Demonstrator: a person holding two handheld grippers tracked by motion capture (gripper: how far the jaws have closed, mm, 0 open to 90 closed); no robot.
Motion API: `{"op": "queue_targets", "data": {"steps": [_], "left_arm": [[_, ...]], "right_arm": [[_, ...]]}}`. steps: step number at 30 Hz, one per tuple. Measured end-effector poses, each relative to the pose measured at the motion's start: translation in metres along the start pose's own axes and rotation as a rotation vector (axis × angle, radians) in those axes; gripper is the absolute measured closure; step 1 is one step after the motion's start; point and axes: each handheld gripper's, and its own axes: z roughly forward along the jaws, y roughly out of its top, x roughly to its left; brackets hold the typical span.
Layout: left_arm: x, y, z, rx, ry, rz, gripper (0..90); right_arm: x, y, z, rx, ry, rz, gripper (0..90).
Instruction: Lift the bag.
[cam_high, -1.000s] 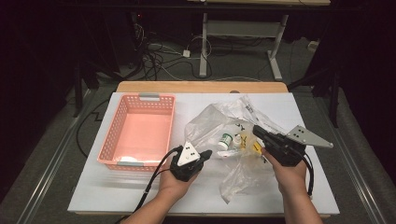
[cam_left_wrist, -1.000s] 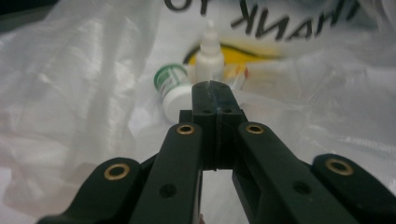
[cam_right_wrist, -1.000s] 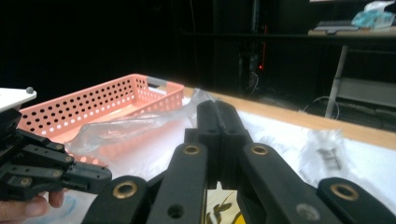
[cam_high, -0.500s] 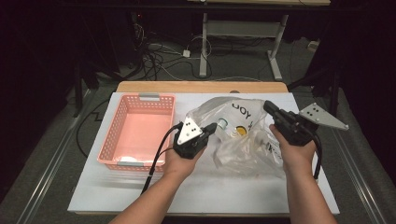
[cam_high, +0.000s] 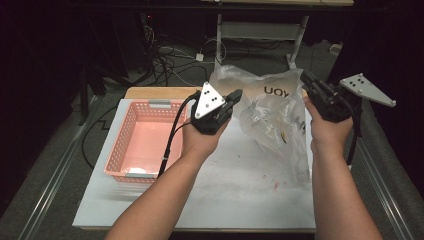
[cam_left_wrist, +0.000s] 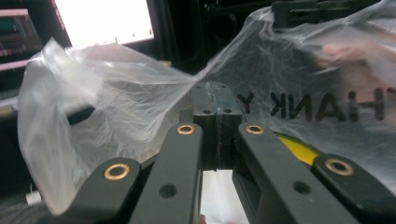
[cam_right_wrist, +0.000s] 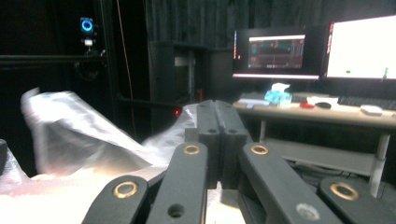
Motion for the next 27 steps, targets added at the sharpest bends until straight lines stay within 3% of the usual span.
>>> {"op": "queue_targets", "data": {"steps": [5, 9, 11, 14, 16, 20, 27], "left_arm": [[-0.004, 0.028, 0.003, -0.05, -0.01, 0.025, 89.0], [-0.007, 0.033, 0.003, -0.053, -0.019, 0.042, 89.0], [-0.007, 0.025, 0.003, -0.038, -0.021, 0.038, 88.9], [-0.003, 0.008, 0.001, -0.005, -0.026, 0.0, 87.9], [0.001, -0.004, -0.002, 0.03, -0.044, -0.035, 75.4], [0.002, -0.026, -0.016, 0.079, -0.034, -0.051, 56.5], [0.001, -0.059, -0.059, 0.126, -0.016, -0.098, 34.0]], "right_arm": [[-0.001, 0.025, -0.001, -0.049, -0.008, -0.02, 90.0], [-0.003, 0.035, -0.006, -0.069, -0.011, -0.026, 90.0], [-0.005, 0.032, -0.009, -0.066, -0.009, -0.022, 90.0], [-0.007, 0.017, -0.011, -0.034, -0.003, -0.025, 90.0], [-0.008, 0.005, -0.013, -0.007, 0.0, -0.018, 90.0], [-0.011, -0.016, -0.018, 0.036, -0.001, -0.01, 90.0], [-0.012, -0.036, -0.024, 0.079, 0.008, -0.008, 90.0]]}}
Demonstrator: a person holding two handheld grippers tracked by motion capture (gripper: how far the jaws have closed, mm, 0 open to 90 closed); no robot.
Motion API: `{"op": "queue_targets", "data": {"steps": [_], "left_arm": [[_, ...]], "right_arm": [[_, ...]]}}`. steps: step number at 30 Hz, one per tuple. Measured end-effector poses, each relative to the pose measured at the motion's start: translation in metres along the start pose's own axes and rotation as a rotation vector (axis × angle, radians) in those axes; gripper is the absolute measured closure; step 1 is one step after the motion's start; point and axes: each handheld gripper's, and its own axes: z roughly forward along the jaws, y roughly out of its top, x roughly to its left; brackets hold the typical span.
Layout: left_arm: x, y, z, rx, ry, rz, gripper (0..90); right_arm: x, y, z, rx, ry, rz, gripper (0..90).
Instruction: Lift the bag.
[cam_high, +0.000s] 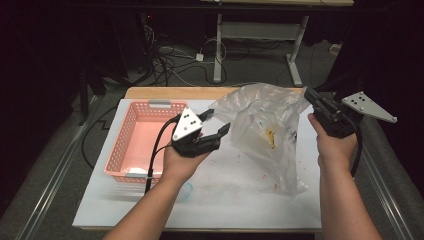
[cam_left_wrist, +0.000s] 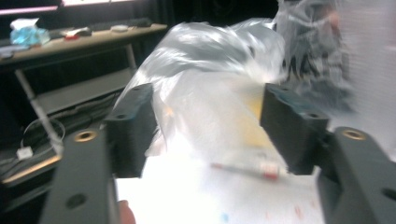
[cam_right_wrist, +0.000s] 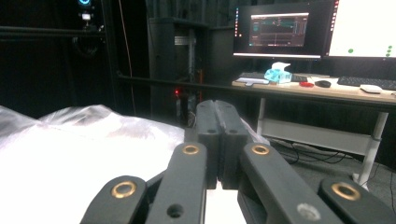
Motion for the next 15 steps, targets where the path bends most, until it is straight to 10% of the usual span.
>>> {"op": "queue_targets", "data": {"steps": [8, 15], "left_arm": [[0.003, -0.034, -0.041, 0.057, 0.025, -0.033, 20.2], [0.003, -0.054, -0.042, 0.145, 0.007, -0.07, 14.6]], "right_arm": [[0.006, -0.002, -0.006, 0.008, 0.02, -0.014, 90.0], [0.01, 0.005, -0.016, 0.0, 0.049, -0.002, 74.3]]}}
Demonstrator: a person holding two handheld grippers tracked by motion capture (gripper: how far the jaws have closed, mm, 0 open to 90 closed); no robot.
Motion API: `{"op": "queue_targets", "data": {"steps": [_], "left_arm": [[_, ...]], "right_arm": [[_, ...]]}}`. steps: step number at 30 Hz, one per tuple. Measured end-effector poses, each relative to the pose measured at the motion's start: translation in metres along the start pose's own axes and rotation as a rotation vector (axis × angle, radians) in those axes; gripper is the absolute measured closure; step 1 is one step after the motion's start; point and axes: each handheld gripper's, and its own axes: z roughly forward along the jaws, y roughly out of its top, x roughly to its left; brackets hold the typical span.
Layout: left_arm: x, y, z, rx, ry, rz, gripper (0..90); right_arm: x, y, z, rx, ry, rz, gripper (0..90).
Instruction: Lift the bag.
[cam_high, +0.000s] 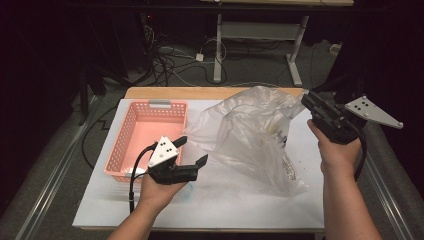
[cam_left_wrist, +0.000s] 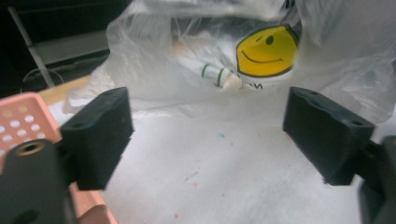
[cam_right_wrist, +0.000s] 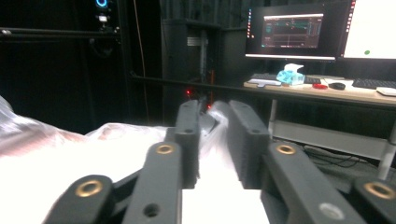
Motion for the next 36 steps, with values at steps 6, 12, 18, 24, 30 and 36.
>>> {"op": "queue_targets", "data": {"steps": [6, 12, 18, 24, 30, 36], "left_arm": [[0.003, -0.009, -0.008, 0.017, 0.005, -0.022, 6.6], [0.015, -0.02, -0.02, 0.052, 0.045, -0.006, 4.1], [0.027, -0.033, -0.024, 0.065, 0.061, -0.034, 0.0], [0.034, -0.043, -0.028, 0.081, 0.074, -0.036, 0.0], [0.036, -0.051, -0.03, 0.106, 0.088, -0.03, 0.0], [0.042, -0.059, -0.034, 0.096, 0.098, -0.068, 0.0]], "right_arm": [[0.003, 0.005, -0.017, -0.014, 0.018, -0.008, 61.8], [0.001, -0.001, -0.037, -0.006, 0.008, -0.007, 54.2], [0.001, -0.031, -0.037, 0.073, 0.011, 0.003, 43.8], [0.002, -0.074, -0.034, 0.156, 0.009, 0.028, 23.9], [0.008, -0.112, -0.034, 0.22, -0.005, 0.031, 2.7], [0.013, -0.133, -0.035, 0.272, -0.003, 0.028, 0.2]]}}
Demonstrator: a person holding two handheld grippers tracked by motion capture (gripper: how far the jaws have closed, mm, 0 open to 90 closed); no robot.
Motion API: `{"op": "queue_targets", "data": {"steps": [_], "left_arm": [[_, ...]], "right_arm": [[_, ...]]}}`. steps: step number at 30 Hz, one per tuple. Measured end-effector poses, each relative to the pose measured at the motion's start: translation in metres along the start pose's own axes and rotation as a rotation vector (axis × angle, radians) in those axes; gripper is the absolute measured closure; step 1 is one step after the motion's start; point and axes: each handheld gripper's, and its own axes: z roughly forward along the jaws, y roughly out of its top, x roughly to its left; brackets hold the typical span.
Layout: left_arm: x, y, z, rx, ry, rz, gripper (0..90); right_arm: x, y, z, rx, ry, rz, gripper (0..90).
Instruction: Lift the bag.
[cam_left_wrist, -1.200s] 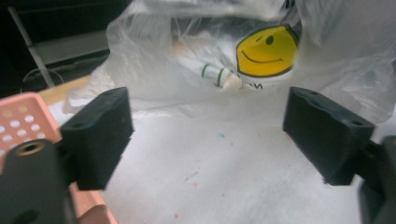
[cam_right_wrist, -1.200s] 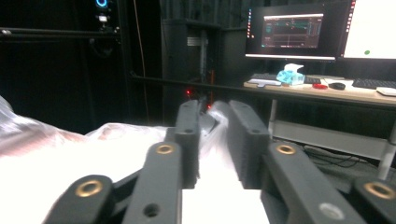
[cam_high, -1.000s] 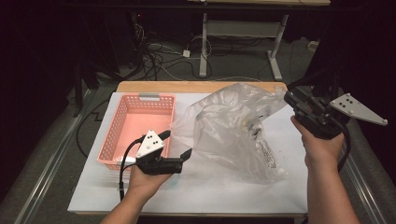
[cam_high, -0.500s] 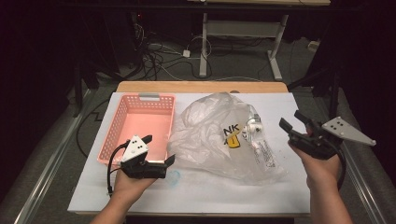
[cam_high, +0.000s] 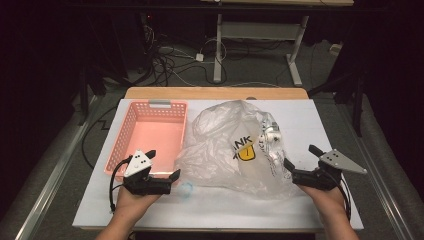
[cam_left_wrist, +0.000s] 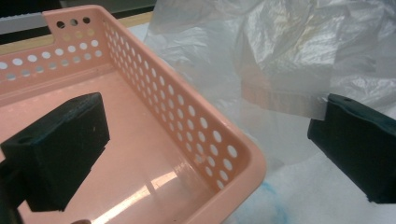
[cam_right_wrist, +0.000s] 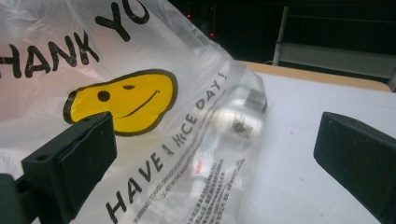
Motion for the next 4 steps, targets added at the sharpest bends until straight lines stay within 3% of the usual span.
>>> {"op": "queue_targets", "data": {"steps": [4], "left_arm": [[0.0034, -0.0019, -0.0009, -0.001, 0.012, -0.009, 0.0]], "right_arm": [[-0.0006, -0.0049, -0.0007, -0.011, 0.004, 0.011, 0.3]]}}
